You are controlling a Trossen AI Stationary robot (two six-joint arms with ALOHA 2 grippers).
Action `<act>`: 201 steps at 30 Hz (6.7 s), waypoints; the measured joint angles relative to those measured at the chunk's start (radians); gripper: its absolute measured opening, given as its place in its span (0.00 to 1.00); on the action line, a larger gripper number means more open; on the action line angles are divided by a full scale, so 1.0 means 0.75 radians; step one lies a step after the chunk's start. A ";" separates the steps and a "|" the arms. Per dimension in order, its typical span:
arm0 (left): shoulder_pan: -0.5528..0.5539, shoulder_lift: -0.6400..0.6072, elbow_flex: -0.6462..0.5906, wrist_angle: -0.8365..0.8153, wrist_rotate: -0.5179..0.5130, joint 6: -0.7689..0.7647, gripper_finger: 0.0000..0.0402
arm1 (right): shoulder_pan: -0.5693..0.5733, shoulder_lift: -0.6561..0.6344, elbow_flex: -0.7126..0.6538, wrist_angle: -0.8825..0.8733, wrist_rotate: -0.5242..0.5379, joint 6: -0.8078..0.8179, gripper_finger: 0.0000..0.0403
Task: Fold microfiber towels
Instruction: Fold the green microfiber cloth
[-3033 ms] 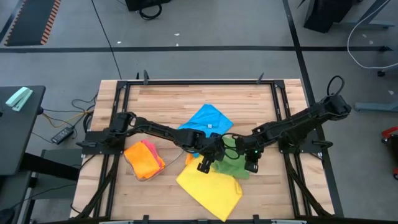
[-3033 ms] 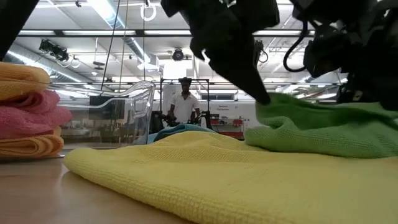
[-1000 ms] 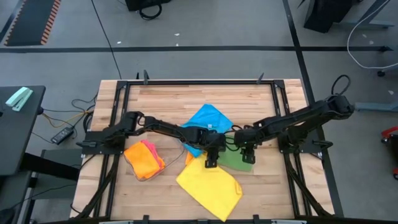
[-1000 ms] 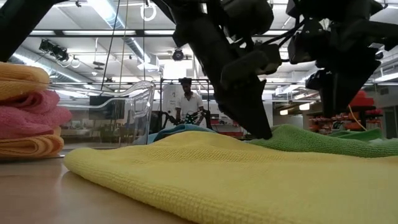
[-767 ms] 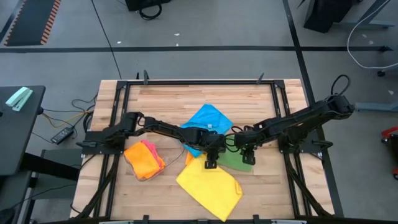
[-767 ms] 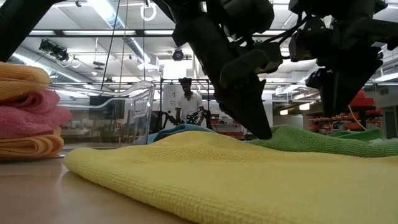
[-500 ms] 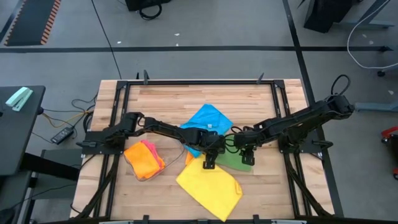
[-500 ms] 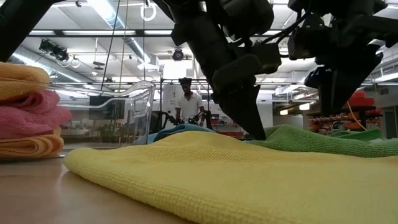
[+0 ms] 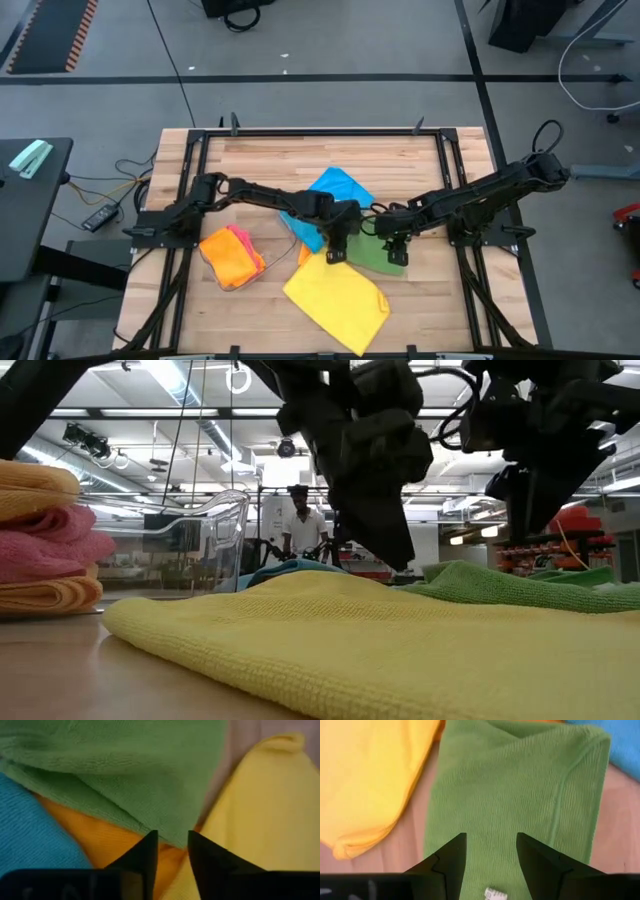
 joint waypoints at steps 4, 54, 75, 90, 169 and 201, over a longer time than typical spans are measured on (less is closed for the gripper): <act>0.019 0.056 -0.002 0.019 0.019 -0.048 0.39 | 0.000 0.000 0.000 0.014 0.000 -0.015 0.45; -0.079 0.019 -0.002 0.017 -0.086 0.049 0.36 | 0.000 0.001 0.001 -0.005 0.033 -0.035 0.45; -0.049 0.037 -0.002 -0.002 -0.054 -0.080 0.35 | 0.018 0.001 0.001 0.001 0.043 -0.023 0.45; -0.029 0.024 0.000 -0.071 -0.005 -0.083 0.33 | 0.018 0.001 0.001 0.005 0.044 -0.021 0.45; -0.193 -0.029 -0.001 -0.203 -0.123 0.003 0.07 | -0.122 0.012 -0.198 0.142 0.174 -0.166 0.07; -0.093 0.002 0.000 0.040 -0.315 0.106 0.45 | 0.065 -0.197 -0.144 0.132 0.419 -0.162 0.42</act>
